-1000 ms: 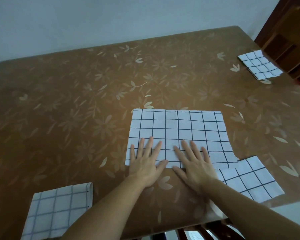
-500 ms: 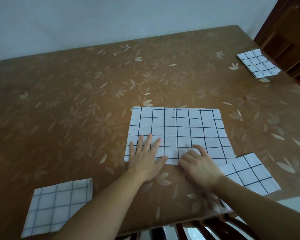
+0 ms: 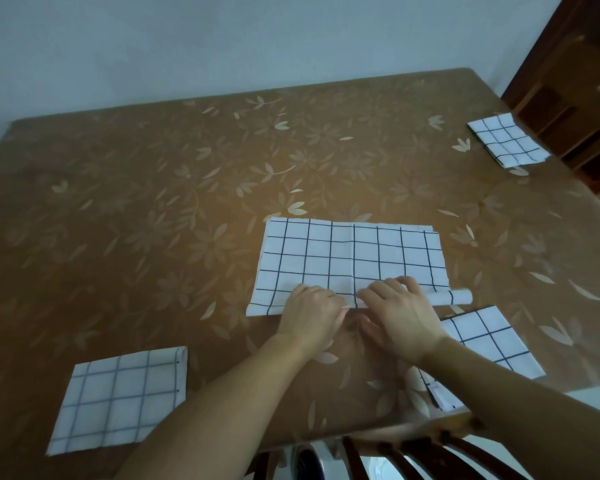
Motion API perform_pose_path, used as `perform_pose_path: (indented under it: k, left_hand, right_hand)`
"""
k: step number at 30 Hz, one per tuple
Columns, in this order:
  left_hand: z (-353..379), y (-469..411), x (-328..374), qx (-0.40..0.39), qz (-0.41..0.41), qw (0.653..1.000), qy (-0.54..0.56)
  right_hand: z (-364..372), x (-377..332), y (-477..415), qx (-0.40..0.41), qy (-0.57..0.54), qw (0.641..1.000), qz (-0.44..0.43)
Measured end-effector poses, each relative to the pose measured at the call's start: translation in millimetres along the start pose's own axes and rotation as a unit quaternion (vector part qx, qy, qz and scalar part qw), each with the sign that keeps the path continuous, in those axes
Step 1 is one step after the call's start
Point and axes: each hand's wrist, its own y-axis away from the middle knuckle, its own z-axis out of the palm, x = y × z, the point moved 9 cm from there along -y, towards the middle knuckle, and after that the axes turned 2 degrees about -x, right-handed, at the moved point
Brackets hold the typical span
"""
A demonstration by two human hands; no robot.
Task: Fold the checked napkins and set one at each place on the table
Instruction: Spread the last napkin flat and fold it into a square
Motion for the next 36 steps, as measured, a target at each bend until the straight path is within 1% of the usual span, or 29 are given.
perform_pose_path:
  k: [3,9,10,11,13,16,17,20,22,25,28,31,36]
  left_hand:
    - [-11,-3,3,-0.015,0.0,0.999,-0.031]
    - [-42,-8,12,-0.029,0.02,0.998,-0.058]
    - [-49,-8,14,-0.025,0.031,0.997,-0.062]
    - [-55,-7,16,-0.026,0.039,0.996,-0.074]
    - [-62,-6,18,-0.048,0.039,0.993,-0.1]
    - [-64,-4,20,-0.089,0.027,0.986,-0.136]
    - [-64,-2,22,-0.1,0.025,0.984,-0.144]
    - [-60,5,28,-0.121,0.028,0.979,-0.164]
    - [-57,9,31,-0.125,0.026,0.977,-0.171]
    - [-55,12,35,-0.124,0.024,0.976,-0.177]
    - [-58,17,41,-0.113,0.031,0.978,-0.17]
    - [-61,25,36,-0.117,0.027,0.978,-0.171]
    - [-64,46,4,-0.16,0.009,0.968,-0.192]
  right_hand:
    - [-18,-5,-1,0.038,0.043,0.998,-0.026]
    - [-47,-6,-2,0.054,0.122,0.989,-0.063]
    - [-49,-1,0,0.035,0.139,0.988,-0.062]
    - [-51,4,3,0.035,0.147,0.986,-0.069]
    - [-52,21,10,0.02,0.151,0.986,-0.067]
    - [-52,50,23,-0.003,0.176,0.984,-0.026]
    - [-52,55,25,-0.022,0.18,0.983,-0.009]
    - [-41,64,38,-0.125,0.201,0.971,0.04]
    - [-39,66,43,-0.142,0.199,0.966,0.079]
    - [-42,37,35,-0.082,0.152,0.982,0.072]
    - [-50,-8,21,0.0,0.112,0.994,-0.004]
    - [-58,-28,20,0.014,0.107,0.993,-0.047]
    - [-64,-19,28,0.011,0.103,0.992,-0.067]
